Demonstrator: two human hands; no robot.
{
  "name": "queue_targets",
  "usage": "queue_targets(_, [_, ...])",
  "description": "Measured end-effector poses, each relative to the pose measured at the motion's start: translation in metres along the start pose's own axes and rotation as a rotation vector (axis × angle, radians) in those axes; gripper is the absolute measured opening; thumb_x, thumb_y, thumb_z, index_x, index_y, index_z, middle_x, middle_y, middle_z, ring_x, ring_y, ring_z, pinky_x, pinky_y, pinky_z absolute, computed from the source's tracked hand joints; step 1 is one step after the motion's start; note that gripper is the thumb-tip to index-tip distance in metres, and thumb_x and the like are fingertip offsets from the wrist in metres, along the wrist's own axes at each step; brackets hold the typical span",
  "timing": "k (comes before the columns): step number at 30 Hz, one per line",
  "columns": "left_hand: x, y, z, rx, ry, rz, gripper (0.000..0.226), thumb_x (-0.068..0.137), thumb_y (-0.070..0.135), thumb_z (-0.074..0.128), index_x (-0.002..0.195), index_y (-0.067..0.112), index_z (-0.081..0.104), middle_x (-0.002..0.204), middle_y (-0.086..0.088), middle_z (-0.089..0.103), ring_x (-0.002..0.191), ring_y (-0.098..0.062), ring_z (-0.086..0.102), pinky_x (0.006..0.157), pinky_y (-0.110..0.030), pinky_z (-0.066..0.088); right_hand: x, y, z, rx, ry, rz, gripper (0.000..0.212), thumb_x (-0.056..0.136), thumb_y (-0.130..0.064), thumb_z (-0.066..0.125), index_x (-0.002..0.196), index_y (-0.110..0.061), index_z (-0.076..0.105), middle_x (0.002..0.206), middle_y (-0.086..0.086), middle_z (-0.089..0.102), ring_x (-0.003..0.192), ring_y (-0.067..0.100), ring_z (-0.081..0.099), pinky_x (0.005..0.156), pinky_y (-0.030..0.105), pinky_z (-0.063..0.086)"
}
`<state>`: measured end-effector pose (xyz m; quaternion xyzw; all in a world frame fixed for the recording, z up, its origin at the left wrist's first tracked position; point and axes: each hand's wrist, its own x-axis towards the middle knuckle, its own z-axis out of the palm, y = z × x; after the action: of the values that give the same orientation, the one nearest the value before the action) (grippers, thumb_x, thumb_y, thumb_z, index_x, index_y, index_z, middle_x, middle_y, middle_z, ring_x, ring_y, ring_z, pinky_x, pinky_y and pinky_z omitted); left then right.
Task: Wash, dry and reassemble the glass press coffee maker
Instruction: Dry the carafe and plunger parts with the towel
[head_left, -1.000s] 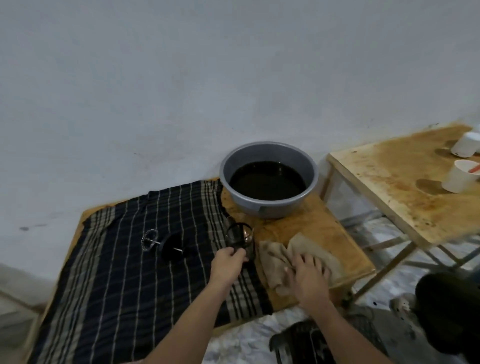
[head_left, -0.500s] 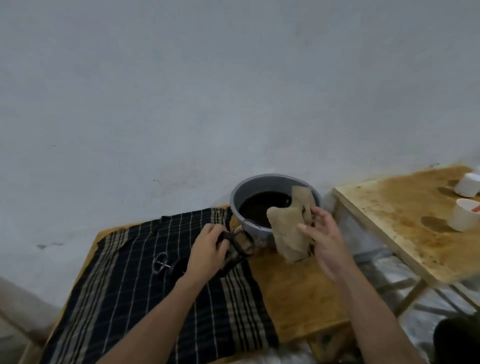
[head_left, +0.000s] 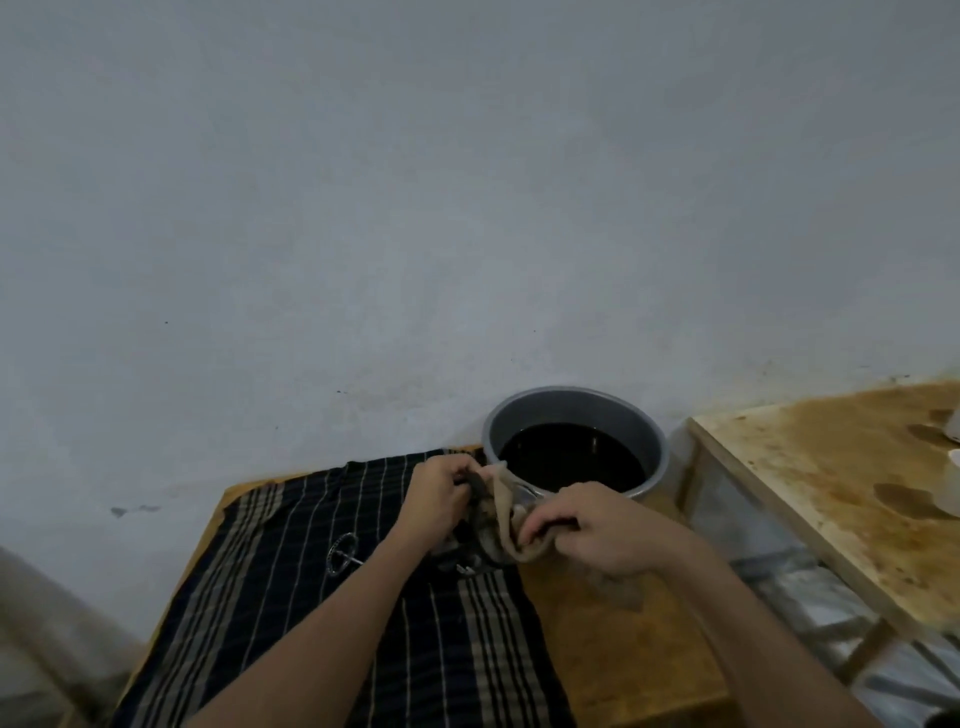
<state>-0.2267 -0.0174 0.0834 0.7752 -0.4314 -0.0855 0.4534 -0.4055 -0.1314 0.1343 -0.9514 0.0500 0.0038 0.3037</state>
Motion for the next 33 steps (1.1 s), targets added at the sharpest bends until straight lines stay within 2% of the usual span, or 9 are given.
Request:
queue_targets(4, [0.005, 0.007, 0.004, -0.088, -0.074, 0.011, 0.032, 0.085, 0.013, 0.069, 0.058, 0.03, 0.067, 0.055, 0.015, 0.066, 0.059, 0.007, 0.062, 0.06, -0.014, 0.051, 0.016, 0.001, 0.0, -0.044, -0.025, 0.017, 0.042, 0.089, -0.003, 0.049, 0.12, -0.025, 0.067, 0.121, -0.007, 0.066, 0.107, 0.003, 0.057, 0.093, 0.021, 0.047])
queue_targets(8, [0.012, 0.008, 0.004, -0.071, -0.069, 0.005, 0.019, 0.076, 0.039, 0.074, 0.058, 0.034, 0.069, 0.063, 0.003, 0.068, 0.061, -0.012, 0.062, 0.063, -0.037, 0.055, 0.026, 0.002, 0.011, 0.065, -0.157, 0.027, 0.036, 0.089, -0.013, 0.057, 0.124, -0.021, 0.06, 0.113, -0.004, 0.065, 0.099, 0.011, 0.06, 0.085, 0.027, 0.05])
queue_targets(12, [0.009, 0.006, 0.01, -0.002, -0.121, -0.001, 0.021, 0.073, 0.049, 0.074, 0.056, 0.038, 0.069, 0.058, 0.004, 0.068, 0.054, -0.016, 0.06, 0.055, -0.035, 0.051, 0.029, 0.008, 0.019, 0.301, -0.324, 0.138, 0.05, 0.089, -0.004, 0.054, 0.137, -0.016, 0.049, 0.114, -0.003, 0.063, 0.099, 0.013, 0.061, 0.086, 0.028, 0.05])
queue_targets(16, [0.012, 0.0, 0.003, -0.027, -0.129, -0.044, 0.024, 0.075, 0.044, 0.075, 0.059, 0.025, 0.074, 0.054, -0.008, 0.064, 0.05, -0.018, 0.051, 0.049, -0.03, 0.043, 0.019, 0.014, 0.033, 0.222, 0.068, 0.058, 0.045, 0.088, -0.01, 0.064, 0.131, -0.023, 0.058, 0.123, -0.007, 0.064, 0.109, 0.004, 0.061, 0.095, 0.024, 0.051])
queue_targets(19, [0.015, -0.006, -0.003, -0.074, -0.104, -0.068, 0.033, 0.075, 0.041, 0.074, 0.055, 0.015, 0.071, 0.054, -0.012, 0.058, 0.05, -0.019, 0.049, 0.05, -0.03, 0.044, -0.002, 0.021, 0.032, 0.292, 0.445, 0.147, 0.038, 0.08, -0.035, 0.074, 0.115, -0.033, 0.06, 0.111, -0.016, 0.061, 0.105, 0.003, 0.061, 0.084, 0.023, 0.054])
queue_targets(23, [0.02, -0.011, -0.001, -0.072, -0.082, -0.057, 0.066, 0.063, 0.066, 0.069, 0.065, 0.0, 0.073, 0.062, -0.029, 0.064, 0.053, -0.022, 0.054, 0.055, -0.044, 0.052, -0.006, 0.023, 0.038, 0.322, 0.11, 0.309, 0.03, 0.084, -0.045, 0.067, 0.106, -0.029, 0.056, 0.095, -0.009, 0.064, 0.082, 0.002, 0.063, 0.066, 0.019, 0.05])
queue_targets(26, [0.024, -0.006, -0.002, -0.058, -0.069, -0.034, 0.059, 0.067, 0.06, 0.067, 0.066, 0.001, 0.074, 0.065, -0.028, 0.066, 0.055, -0.023, 0.058, 0.059, -0.042, 0.055, -0.005, 0.018, 0.037, 0.21, 0.392, 0.192, 0.011, 0.089, -0.032, 0.064, 0.083, -0.031, 0.055, 0.076, -0.009, 0.059, 0.068, 0.0, 0.056, 0.06, 0.016, 0.042])
queue_targets(29, [0.027, 0.001, -0.003, -0.004, -0.094, -0.012, 0.042, 0.072, 0.052, 0.07, 0.059, 0.013, 0.073, 0.061, -0.026, 0.065, 0.05, -0.024, 0.056, 0.051, -0.03, 0.051, -0.004, 0.005, 0.029, -0.006, 0.528, 0.005, 0.007, 0.088, -0.025, 0.061, 0.085, -0.031, 0.059, 0.086, -0.014, 0.058, 0.08, 0.001, 0.055, 0.067, 0.015, 0.041])
queue_targets(33, [0.026, 0.01, -0.006, 0.006, -0.131, 0.008, 0.047, 0.076, 0.043, 0.075, 0.058, -0.001, 0.069, 0.048, -0.011, 0.051, 0.04, -0.006, 0.041, 0.043, -0.014, 0.035, 0.007, 0.001, 0.029, 0.005, 0.192, -0.194, 0.015, 0.089, -0.011, 0.054, 0.094, -0.02, 0.065, 0.103, -0.008, 0.064, 0.092, 0.001, 0.056, 0.078, 0.016, 0.045])
